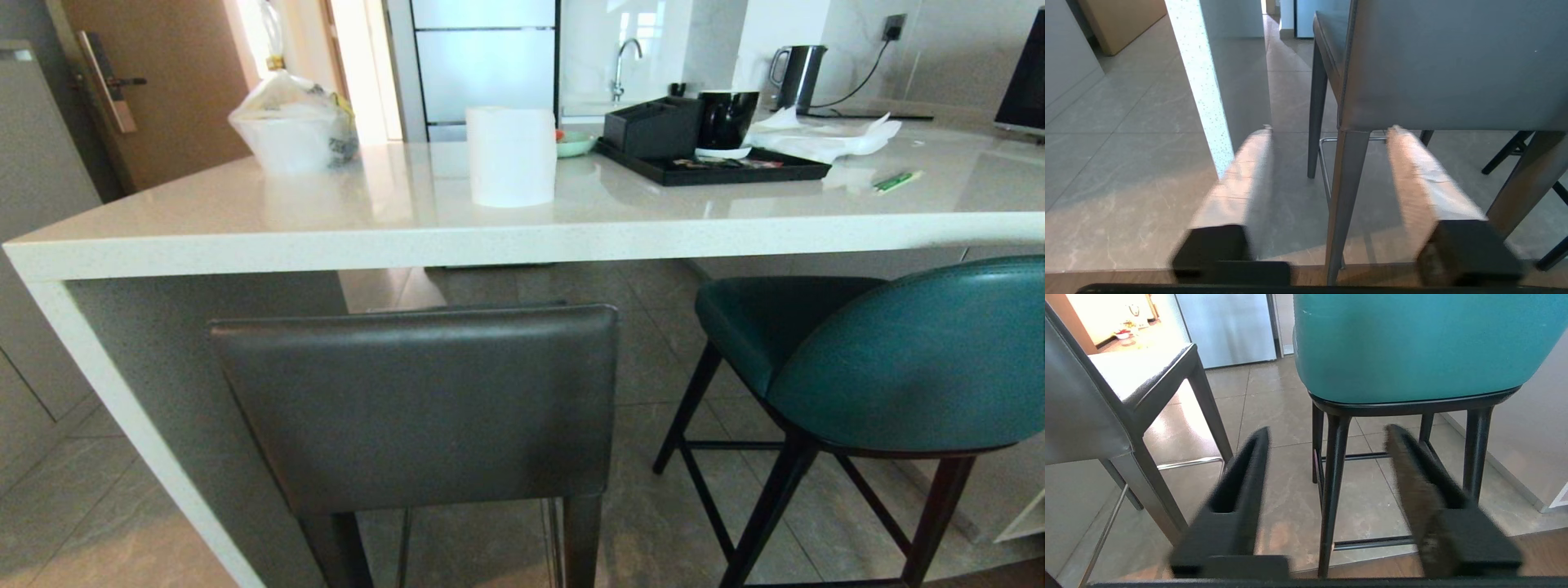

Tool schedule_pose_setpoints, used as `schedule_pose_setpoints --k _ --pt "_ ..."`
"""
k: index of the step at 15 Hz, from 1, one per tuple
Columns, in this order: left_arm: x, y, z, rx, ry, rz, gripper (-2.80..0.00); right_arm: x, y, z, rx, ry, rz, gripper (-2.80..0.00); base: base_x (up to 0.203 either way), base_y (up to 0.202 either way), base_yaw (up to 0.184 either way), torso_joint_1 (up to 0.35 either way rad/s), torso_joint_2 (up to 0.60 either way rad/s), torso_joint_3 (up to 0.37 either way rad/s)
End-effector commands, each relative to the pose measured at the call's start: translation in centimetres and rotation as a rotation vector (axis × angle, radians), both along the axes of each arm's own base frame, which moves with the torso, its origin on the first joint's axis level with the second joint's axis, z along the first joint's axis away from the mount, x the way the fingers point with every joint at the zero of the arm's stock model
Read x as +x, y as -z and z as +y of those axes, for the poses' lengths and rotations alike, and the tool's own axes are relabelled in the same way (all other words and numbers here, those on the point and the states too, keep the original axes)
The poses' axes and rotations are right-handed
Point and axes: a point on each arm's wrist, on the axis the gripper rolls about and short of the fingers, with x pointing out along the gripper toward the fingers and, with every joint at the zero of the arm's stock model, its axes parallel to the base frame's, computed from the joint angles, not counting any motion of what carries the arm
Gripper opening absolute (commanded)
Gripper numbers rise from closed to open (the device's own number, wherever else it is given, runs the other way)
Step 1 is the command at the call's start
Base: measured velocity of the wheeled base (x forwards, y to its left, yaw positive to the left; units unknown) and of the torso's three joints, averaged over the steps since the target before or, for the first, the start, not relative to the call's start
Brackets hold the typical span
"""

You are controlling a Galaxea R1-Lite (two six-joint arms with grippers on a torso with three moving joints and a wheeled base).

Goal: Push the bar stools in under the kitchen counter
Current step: Pull the gray chair out from under the dining table

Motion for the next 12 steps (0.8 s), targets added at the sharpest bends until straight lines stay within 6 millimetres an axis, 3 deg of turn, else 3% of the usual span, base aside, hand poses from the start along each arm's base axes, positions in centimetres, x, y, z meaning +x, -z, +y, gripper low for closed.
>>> schedule_pose_setpoints --k 1,11,12 --pt "-0.01 -0.01 0.0 0.0 0.0 -0.003 0.0 0.18 0.64 0.0 0.001 0.001 0.023 0.0 0.0 0.0 0.0 0.0 0.0 0.0" --pt "-0.03 -0.06 -0.01 0.036 0.002 -0.009 0.0 0.16 0.54 0.01 -0.029 -0.007 0.014 0.0 0.0 0.0 0.0 0.0 0.0 0.0" --pt "-0.22 -0.82 -0.03 0.047 0.009 -0.044 0.0 -0.05 -0.19 0.03 -0.036 -0.013 -0.012 0.0 0.0 0.0 0.0 0.0 0.0 0.0"
